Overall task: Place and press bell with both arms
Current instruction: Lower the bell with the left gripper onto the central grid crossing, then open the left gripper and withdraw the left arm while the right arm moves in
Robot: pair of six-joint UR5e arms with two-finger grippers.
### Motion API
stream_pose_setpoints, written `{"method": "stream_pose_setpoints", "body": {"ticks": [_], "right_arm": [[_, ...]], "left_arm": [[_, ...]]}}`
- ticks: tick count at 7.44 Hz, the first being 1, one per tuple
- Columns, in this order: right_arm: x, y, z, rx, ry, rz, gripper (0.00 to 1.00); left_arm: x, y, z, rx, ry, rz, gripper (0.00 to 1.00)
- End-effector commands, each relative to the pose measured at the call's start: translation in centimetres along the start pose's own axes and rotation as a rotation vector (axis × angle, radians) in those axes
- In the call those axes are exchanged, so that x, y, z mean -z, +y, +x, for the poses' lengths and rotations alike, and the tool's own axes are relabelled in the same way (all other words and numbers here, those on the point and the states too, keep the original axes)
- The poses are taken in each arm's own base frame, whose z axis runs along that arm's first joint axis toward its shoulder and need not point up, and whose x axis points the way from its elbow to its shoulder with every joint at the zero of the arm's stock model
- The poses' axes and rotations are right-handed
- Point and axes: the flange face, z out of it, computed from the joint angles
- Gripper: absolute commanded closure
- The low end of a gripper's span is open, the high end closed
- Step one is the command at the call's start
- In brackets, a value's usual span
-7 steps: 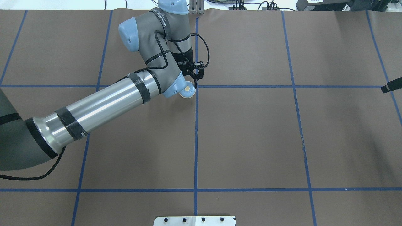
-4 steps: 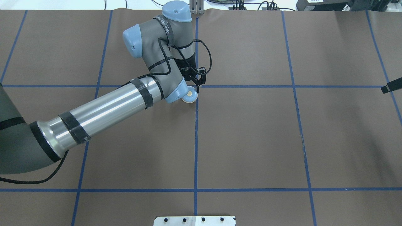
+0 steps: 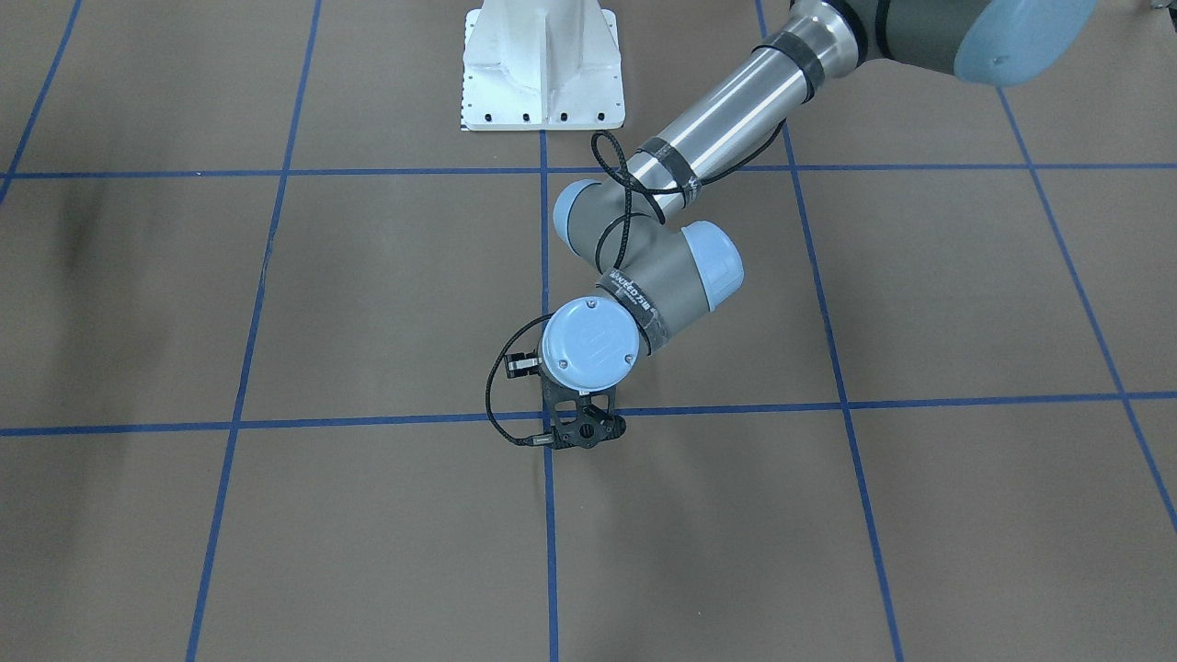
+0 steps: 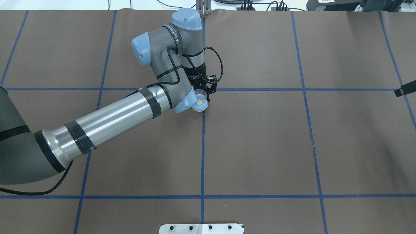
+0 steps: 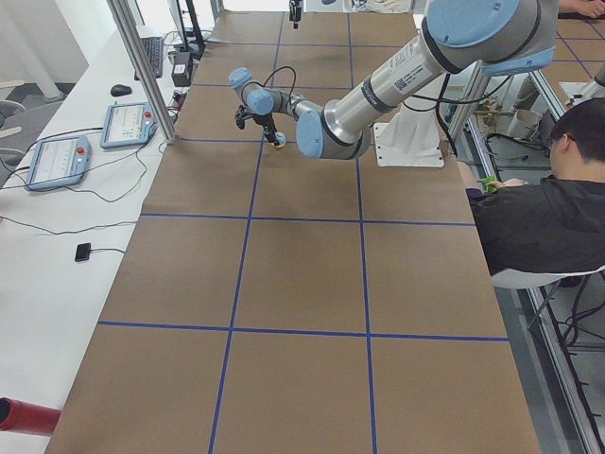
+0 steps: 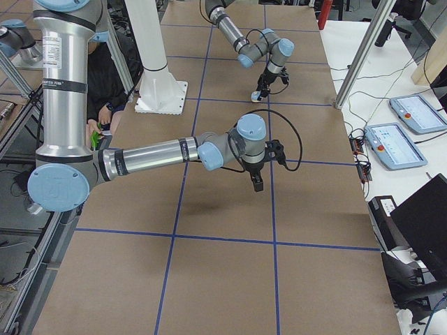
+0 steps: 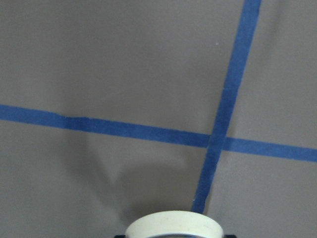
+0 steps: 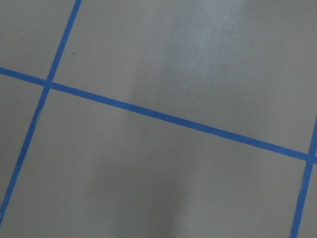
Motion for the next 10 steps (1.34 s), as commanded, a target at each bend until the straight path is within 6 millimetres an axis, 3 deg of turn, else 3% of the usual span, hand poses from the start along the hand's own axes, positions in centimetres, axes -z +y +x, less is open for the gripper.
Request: {"method": "stream_pose_setpoints", "body": {"ticks": [1, 3, 4, 5, 6, 7, 9, 10], "right_arm": [[0.0, 0.0, 0.0, -0.001, 0.0, 0.0, 0.0], [0.1, -0.1, -0.1, 0.001, -0.001, 0.003, 0.0], [0.2, -0.4, -0.3, 0.005, -0.002, 0.007, 0.0], [0.3, -0.9, -0.6, 0.01, -0.005, 0.011, 0.0], [0.4, -1.3, -1.1, -0.005, -0.011, 0.015, 0.0], [0.5, -2.8, -2.8, -0.032, -0.026, 0.025, 0.0], [-0.1, -5.4, -7.3, -0.08, -0.061, 0.029, 0.0], [-0.6, -6.7, -10.4, -0.108, -0.085, 0.024, 0.0]], "left_arm": [[-0.4, 0.4, 0.4, 0.003, 0.015, 0.004, 0.06], [-0.2, 0.5, 0.6, -0.007, 0.016, 0.034, 0.01], [0.9, 0.1, 0.4, -0.002, 0.022, 0.042, 0.0], [4.6, -0.2, 0.0, -0.018, 0.062, 0.08, 0.0], [5.8, -0.7, -1.7, -0.026, 0.077, 0.103, 0.0], [8.7, -2.0, -4.8, -0.018, 0.1, 0.148, 0.0], [14.3, -5.3, -14.2, -0.073, 0.116, 0.247, 0.0], [15.5, -6.6, -21.3, -0.137, 0.093, 0.284, 0.0]]}}
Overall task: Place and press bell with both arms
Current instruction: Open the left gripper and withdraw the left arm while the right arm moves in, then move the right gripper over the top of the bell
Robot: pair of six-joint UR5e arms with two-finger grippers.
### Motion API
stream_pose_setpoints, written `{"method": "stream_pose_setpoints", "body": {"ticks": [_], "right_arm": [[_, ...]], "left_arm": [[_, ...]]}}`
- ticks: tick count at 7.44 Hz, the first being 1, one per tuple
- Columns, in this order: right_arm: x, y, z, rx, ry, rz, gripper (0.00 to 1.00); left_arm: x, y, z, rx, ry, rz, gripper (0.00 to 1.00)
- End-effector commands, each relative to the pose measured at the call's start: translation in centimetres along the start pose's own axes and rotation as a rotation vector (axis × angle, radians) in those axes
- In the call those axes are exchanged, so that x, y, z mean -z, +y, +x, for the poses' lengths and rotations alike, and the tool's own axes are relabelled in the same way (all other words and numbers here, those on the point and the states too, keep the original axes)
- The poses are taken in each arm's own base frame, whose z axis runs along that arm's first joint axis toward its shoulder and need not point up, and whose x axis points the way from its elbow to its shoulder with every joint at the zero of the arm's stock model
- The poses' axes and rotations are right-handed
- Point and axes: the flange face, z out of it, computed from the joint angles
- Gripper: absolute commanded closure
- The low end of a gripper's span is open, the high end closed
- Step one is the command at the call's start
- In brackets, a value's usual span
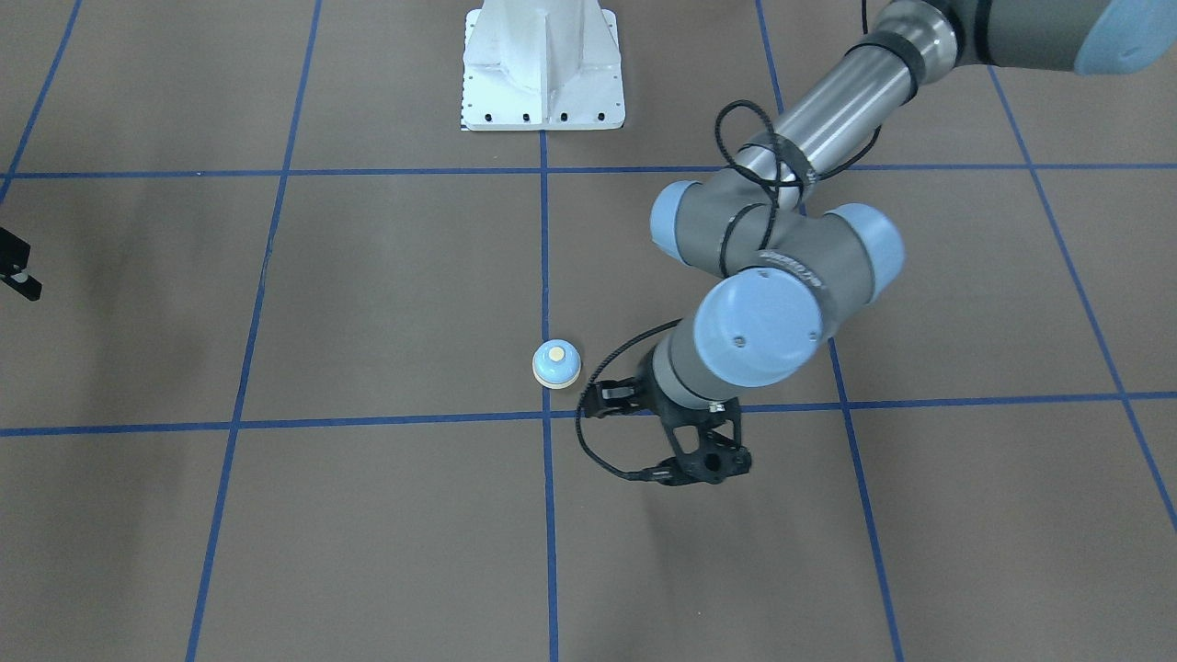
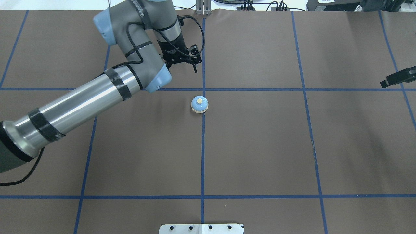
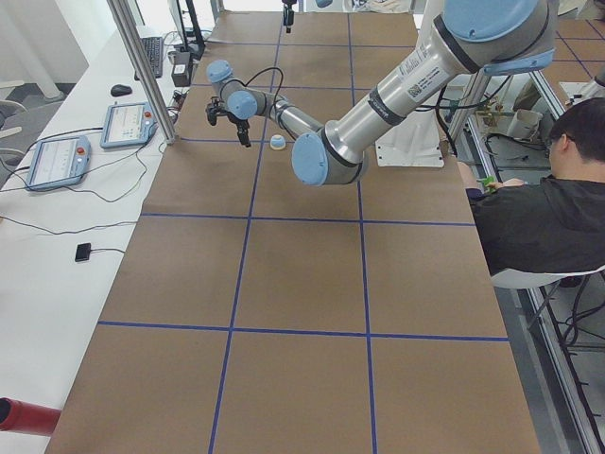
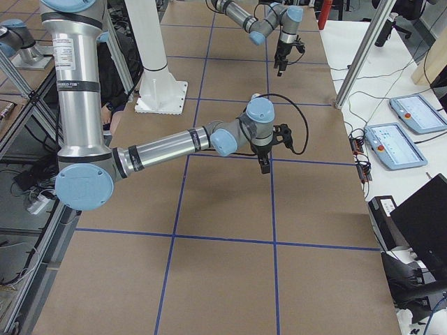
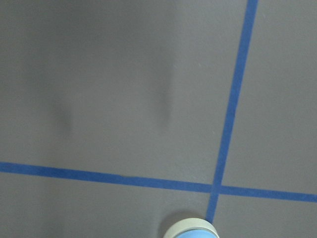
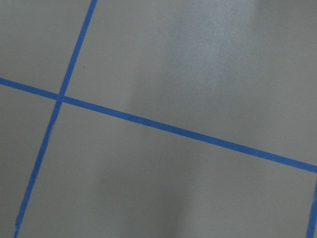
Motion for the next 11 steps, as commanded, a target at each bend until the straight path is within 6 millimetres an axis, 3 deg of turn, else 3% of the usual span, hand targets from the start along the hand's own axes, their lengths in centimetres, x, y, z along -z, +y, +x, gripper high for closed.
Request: {"method": "stream_pose_setpoints", "body": {"ticks": [1, 4, 6, 7, 9, 10, 11], "right_arm": [[-1.4, -2.2, -7.6, -0.065, -0.053, -0.005, 0.0], [-2.3, -4.4, -18.0, -0.117, -0.119, -0.002, 0.0], [-3.8, -4.7, -24.7, -0.147, -0.128, -0.005, 0.0], [-3.9, -5.4, -28.4, -0.17, -0.102, -0.002, 0.0], [-5.1, -4.9, -35.7, -0.162, -0.06, -0.024, 0.0], [-5.8, -4.2, -40.1, -0.176, -0.036, -0.019, 0.0], [-7.2, -3.6, -44.1, -0.185, -0.01, -0.02, 0.0]], "left_arm": [[4.8, -1.9, -15.3, -0.149, -0.028, 0.083, 0.0], [10.5, 3.2, -35.3, -0.335, -0.092, 0.154, 0.0], [14.1, 5.3, -42.4, -0.383, -0.165, 0.12, 0.0], [16.2, 7.9, -49.1, -0.431, -0.201, 0.116, 0.0], [16.8, 13.3, -59.2, -0.405, -0.208, 0.094, 0.0], [18.4, 15.4, -62.6, -0.363, -0.214, 0.121, 0.0], [18.4, 18.1, -65.3, -0.329, -0.214, 0.116, 0.0]]}}
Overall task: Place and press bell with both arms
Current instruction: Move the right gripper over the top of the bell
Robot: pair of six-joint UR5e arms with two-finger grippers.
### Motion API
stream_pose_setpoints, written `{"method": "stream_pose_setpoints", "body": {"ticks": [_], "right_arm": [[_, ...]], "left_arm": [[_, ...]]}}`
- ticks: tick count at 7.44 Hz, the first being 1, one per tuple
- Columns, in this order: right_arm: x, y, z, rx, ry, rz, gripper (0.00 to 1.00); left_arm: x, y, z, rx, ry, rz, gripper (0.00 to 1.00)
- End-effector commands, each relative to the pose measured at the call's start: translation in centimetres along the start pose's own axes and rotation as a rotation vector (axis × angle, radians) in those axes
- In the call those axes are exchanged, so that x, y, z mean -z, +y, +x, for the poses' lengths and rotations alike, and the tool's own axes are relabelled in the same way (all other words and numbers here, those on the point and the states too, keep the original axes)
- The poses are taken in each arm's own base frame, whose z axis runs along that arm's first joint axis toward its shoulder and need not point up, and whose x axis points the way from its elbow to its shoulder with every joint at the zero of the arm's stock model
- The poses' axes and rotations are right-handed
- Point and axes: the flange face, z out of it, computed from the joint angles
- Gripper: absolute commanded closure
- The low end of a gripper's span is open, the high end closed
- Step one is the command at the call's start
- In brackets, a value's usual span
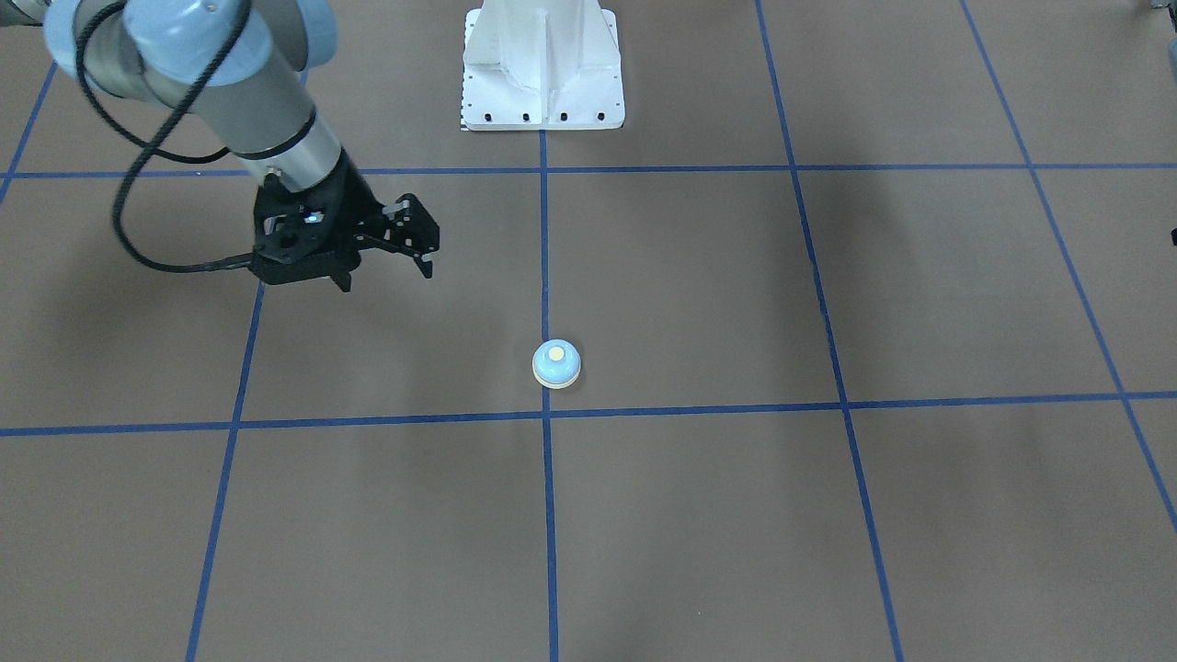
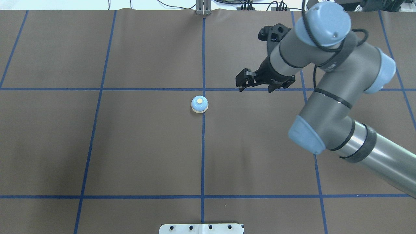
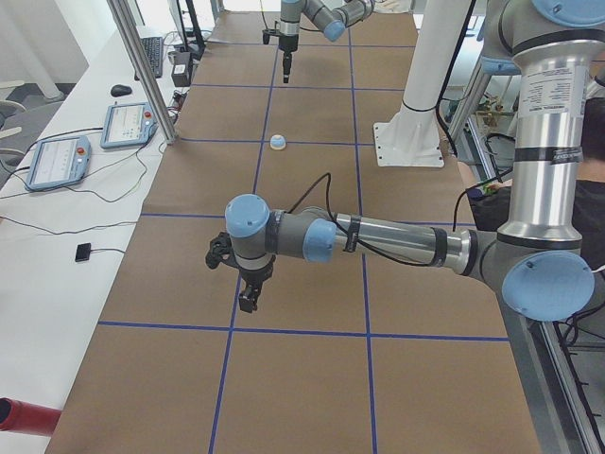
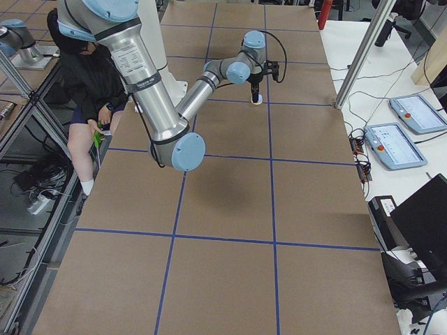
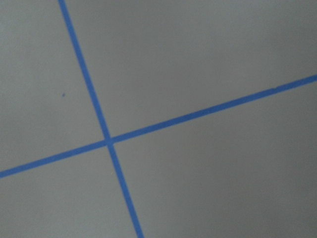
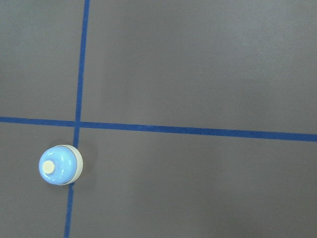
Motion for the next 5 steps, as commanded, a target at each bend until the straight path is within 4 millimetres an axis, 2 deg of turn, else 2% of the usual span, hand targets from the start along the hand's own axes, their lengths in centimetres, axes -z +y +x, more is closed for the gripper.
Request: {"method": "stream_pose_setpoints", "body": {"ticks": [1, 2, 3, 4, 5], "right_arm": [[-4.4, 1.8, -10.0, -0.051, 0.056, 0.004, 0.0], [-7.6, 1.2, -14.5, -0.066, 0.105, 0.012, 0.0], [-10.9, 1.5, -17.3, -0.057, 0.152, 0.023, 0.07], [-12.6, 0.6, -18.7, -0.054, 0.157, 0.033, 0.43], [-13.8, 0.1, -18.5, -0.041, 0.158, 0.035, 0.99]], "left_arm": [[0.9, 5.2, -2.0, 0.042, -0.006, 0.009, 0.0], [0.9, 5.4, -2.0, 0.051, -0.006, 0.008, 0.0], [0.8, 5.5, -2.0, 0.053, -0.006, 0.008, 0.0], [0.8, 5.5, -2.0, 0.053, -0.005, 0.009, 0.0], [0.8, 5.5, -2.0, 0.053, -0.005, 0.009, 0.0]]}}
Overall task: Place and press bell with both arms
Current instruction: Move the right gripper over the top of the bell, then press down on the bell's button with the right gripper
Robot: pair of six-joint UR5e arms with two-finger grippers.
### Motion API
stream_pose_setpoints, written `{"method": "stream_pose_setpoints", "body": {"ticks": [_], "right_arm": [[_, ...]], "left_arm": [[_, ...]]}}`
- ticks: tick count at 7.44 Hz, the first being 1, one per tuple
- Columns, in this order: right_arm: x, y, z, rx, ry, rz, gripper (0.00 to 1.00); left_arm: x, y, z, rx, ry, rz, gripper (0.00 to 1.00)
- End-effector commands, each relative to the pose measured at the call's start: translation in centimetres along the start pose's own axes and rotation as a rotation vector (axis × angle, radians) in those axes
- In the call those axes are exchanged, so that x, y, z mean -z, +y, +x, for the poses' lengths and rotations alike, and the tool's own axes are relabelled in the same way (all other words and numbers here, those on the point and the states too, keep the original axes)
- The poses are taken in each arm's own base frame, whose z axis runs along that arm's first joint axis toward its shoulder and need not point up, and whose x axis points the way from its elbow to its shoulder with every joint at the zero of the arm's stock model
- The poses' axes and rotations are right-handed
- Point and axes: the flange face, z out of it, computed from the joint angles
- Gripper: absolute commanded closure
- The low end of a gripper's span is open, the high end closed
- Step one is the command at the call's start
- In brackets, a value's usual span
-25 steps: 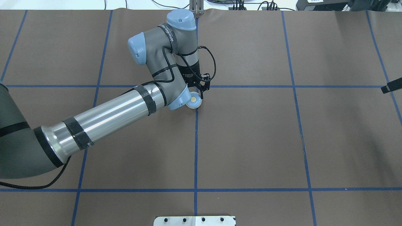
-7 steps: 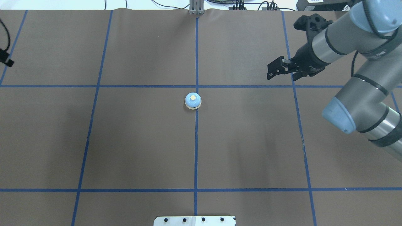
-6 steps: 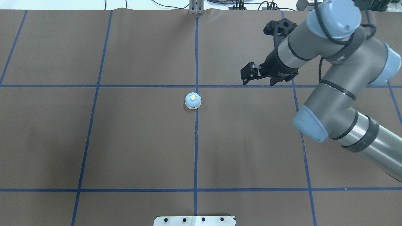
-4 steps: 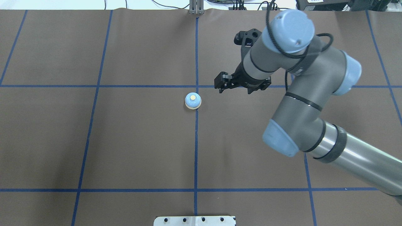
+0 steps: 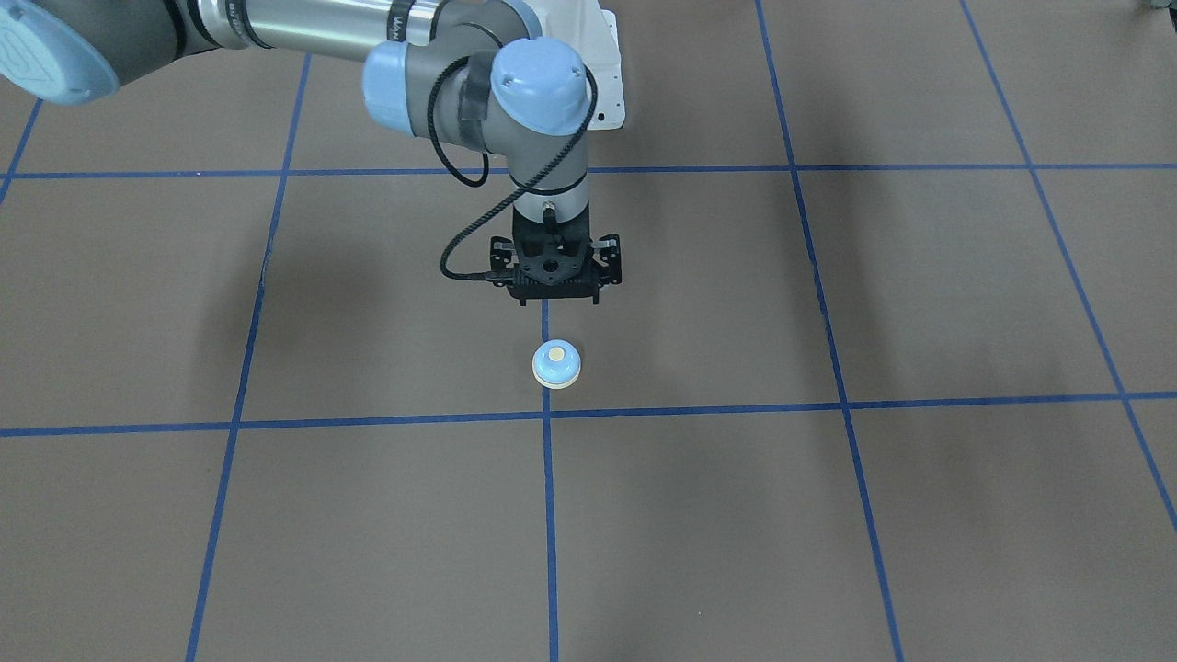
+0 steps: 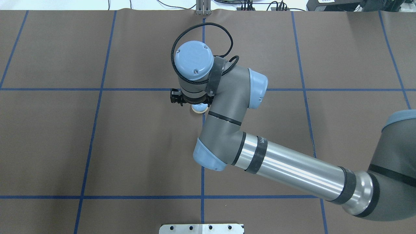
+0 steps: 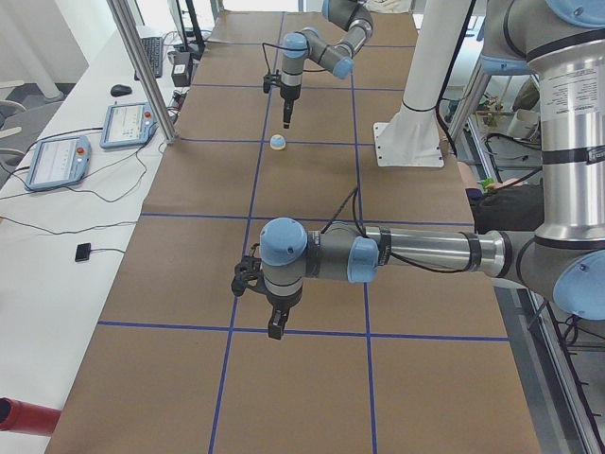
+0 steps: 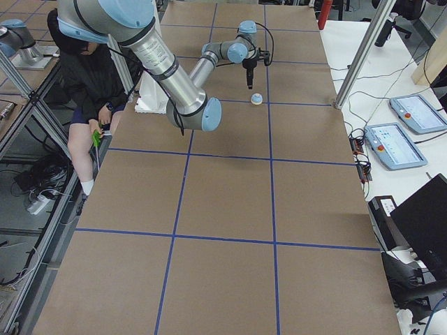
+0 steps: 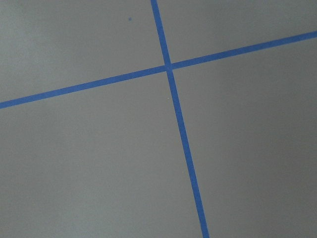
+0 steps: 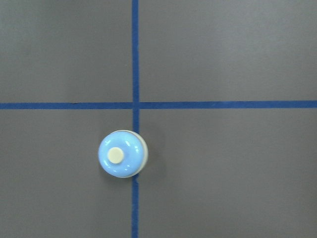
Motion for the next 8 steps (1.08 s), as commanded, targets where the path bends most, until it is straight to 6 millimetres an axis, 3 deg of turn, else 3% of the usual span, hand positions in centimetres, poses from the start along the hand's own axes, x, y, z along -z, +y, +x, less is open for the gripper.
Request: {"method": "stream_pose_setpoints", "body": {"ticks": [1, 2, 4, 8], "right_arm": [[-2.0, -1.4, -0.8, 0.019, 0.015, 0.016, 1.0], [-1.6, -3.2, 0.1, 0.038, 0.022, 0.029, 1.0], [-3.0, -5.6, 1.9, 0.069, 0.061, 0.011, 1.0], [-3.6, -5.3, 1.9, 0.05, 0.044, -0.058, 1.0]], "left_arm": [[0.0, 0.1, 0.0, 0.001, 0.0, 0.0, 0.0], [0.0, 0.0, 0.0, 0.0, -0.001, 0.001, 0.0], [0.0, 0.0, 0.0, 0.0, 0.0, 0.002, 0.0], [0.0, 0.0, 0.0, 0.0, -0.001, 0.001, 0.0]]}}
